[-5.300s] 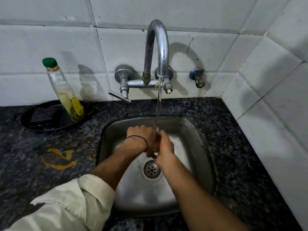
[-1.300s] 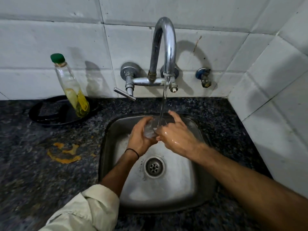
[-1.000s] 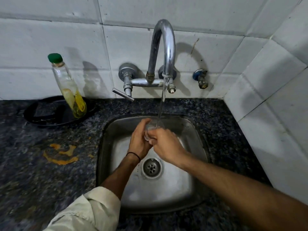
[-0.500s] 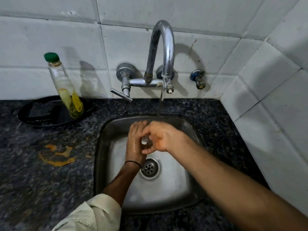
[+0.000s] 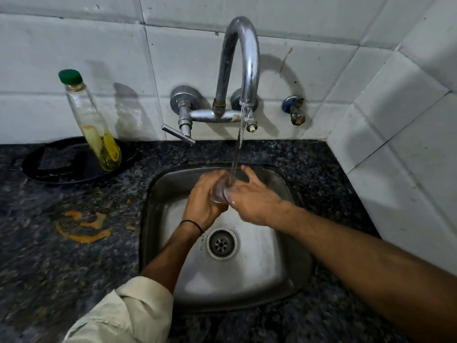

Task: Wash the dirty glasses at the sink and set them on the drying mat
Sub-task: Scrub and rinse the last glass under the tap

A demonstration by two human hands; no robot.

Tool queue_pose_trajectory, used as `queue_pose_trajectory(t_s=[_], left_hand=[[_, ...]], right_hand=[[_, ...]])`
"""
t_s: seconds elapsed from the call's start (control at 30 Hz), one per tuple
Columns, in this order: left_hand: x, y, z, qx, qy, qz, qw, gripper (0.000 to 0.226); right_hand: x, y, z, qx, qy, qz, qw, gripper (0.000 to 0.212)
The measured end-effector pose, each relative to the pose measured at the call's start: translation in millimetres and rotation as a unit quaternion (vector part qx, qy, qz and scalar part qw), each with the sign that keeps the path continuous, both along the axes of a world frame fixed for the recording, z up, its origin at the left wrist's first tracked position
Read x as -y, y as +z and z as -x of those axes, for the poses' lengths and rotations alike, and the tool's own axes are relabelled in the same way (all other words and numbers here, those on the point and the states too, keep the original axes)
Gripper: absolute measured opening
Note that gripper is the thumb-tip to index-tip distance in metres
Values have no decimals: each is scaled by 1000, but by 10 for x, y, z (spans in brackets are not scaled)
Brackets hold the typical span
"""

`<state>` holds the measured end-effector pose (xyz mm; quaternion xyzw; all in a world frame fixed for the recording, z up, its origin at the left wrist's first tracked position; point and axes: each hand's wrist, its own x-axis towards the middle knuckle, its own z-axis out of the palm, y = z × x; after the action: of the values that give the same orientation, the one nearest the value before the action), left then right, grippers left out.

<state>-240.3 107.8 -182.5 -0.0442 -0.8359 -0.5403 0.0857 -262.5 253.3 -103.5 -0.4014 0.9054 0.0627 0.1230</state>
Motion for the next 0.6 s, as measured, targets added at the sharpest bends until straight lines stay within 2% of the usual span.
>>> queue_pose_trajectory(t_s=[0.07, 0.1, 0.13, 0.17, 0.2, 0.23, 0.27, 0.3, 0.33, 0.37, 0.4, 0.47, 0.53, 0.6], left_hand=[[-91, 36, -16, -45, 23, -13, 999, 50], [-115, 39, -20, -56, 35, -21, 998, 43], [-117, 13, -18, -61, 44, -20, 997, 39], [-98, -23, -18, -66, 50, 2, 997, 40], [-64, -77, -17, -72, 52, 51, 995, 45], [-21, -129, -10, -74, 48, 113, 990, 54], [13, -156, -9, -68, 43, 169, 982, 62], [37, -139, -22, -53, 36, 214, 975, 68], [54, -72, -44, -33, 29, 253, 966, 70], [58, 30, -68, -11, 19, 291, 957, 69], [67, 146, -76, 12, 4, 338, 941, 66], [89, 388, -55, 9, -33, 458, 888, 55], [103, 615, -34, -23, -68, 526, 847, 47], [109, 759, -27, -35, -87, 503, 859, 44]], right_hand=[[194, -65, -68, 64, -168, 119, 977, 29], [286, -101, -91, 104, -257, 199, 940, 19], [377, -114, -127, 168, -344, 279, 881, 14], [456, -117, -164, 251, -425, 368, 788, 18], [520, -106, -194, 325, -495, 454, 666, 24], [553, -108, -217, 371, -545, 512, 549, 25], [572, -73, -253, 406, -570, 552, 453, 21], [578, -62, -267, 426, -584, 576, 381, 14], [585, -55, -277, 428, -596, 593, 332, 14], [585, -112, -270, 406, -607, 606, 314, 21], [581, -161, -265, 369, -621, 614, 316, 25], [561, -274, -228, 344, -634, 602, 342, 32], [509, -385, -154, 411, -624, 574, 334, 42], [461, -491, -67, 469, -617, 553, 306, 41]])
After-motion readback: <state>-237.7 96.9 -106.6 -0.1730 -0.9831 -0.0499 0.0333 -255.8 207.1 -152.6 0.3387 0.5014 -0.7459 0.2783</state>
